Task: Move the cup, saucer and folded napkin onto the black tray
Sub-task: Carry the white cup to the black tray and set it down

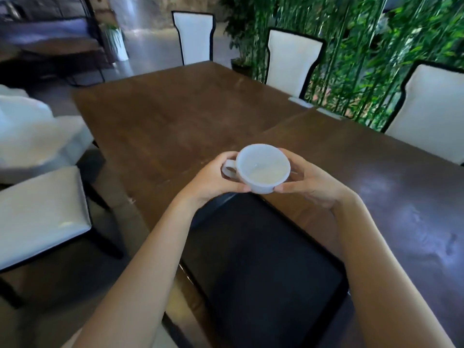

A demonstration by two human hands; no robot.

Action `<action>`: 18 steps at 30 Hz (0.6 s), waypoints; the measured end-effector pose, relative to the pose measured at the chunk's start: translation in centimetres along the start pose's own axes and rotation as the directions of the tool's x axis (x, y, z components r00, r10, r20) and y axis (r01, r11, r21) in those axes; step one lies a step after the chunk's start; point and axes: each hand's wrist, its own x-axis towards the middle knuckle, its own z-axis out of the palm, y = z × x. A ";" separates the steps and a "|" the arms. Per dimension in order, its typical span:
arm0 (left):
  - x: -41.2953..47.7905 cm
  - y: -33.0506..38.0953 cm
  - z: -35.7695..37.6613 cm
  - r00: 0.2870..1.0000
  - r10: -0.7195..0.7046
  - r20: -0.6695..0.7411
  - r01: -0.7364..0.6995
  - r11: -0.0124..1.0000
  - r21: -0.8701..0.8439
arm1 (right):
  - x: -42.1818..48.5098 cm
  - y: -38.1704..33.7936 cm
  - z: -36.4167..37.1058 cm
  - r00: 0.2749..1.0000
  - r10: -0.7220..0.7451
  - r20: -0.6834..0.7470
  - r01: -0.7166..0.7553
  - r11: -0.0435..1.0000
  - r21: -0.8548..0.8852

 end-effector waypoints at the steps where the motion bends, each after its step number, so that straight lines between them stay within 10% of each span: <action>1: 0.1 -1.3 0.3 1.000 -0.025 -0.001 0.025 1.000 -0.009 | 0.3 1.1 0.4 1.000 0.015 0.004 -0.015 1.000 0.006; 18: 2.3 -14.8 5.1 0.961 -0.250 0.115 0.253 0.967 -0.008 | 0.5 15.2 2.9 0.969 0.246 0.006 -0.244 0.959 0.145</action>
